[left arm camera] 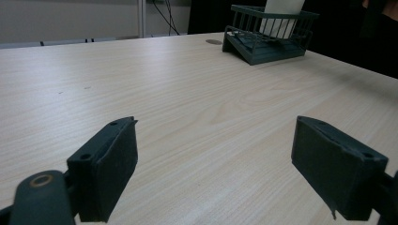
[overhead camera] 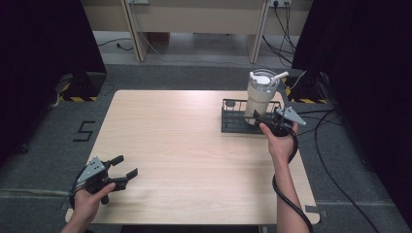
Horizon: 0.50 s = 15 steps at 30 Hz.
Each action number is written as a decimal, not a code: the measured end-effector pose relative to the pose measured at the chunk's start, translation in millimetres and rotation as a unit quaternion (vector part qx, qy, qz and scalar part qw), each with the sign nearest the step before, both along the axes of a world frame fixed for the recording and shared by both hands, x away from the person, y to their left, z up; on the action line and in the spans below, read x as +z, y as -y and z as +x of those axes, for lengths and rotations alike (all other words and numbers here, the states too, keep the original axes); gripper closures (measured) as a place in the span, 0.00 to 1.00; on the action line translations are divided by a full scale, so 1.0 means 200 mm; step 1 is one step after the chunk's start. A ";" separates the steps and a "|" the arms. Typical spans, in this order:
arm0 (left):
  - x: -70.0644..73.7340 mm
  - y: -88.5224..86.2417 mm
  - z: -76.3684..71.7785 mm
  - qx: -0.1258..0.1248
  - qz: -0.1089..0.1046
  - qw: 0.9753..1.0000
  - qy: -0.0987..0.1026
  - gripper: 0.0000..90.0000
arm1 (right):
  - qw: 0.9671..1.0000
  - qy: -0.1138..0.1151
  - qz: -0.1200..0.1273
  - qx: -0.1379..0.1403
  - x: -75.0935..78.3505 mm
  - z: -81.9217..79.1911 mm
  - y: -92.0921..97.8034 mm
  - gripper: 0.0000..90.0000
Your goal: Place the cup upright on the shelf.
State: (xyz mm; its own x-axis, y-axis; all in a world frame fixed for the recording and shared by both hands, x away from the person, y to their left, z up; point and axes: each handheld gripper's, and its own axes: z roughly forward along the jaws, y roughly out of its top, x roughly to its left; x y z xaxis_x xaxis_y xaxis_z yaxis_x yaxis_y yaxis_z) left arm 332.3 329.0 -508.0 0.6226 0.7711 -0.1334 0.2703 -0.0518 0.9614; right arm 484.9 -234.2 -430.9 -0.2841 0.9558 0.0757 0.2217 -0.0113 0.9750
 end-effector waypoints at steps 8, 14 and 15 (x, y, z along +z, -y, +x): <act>0.00 0.00 0.00 0.001 0.000 1.000 -0.001 0.16 | 1.000 -0.004 0.000 0.000 -0.01 -0.05 0.01 0.17; 0.00 0.00 0.00 0.001 0.001 1.000 -0.002 0.16 | 1.000 -0.009 -0.003 0.001 -0.02 -0.10 0.02 0.17; 0.00 0.00 0.00 0.001 0.002 1.000 -0.002 0.16 | 1.000 -0.009 -0.003 0.001 -0.02 -0.10 0.02 0.17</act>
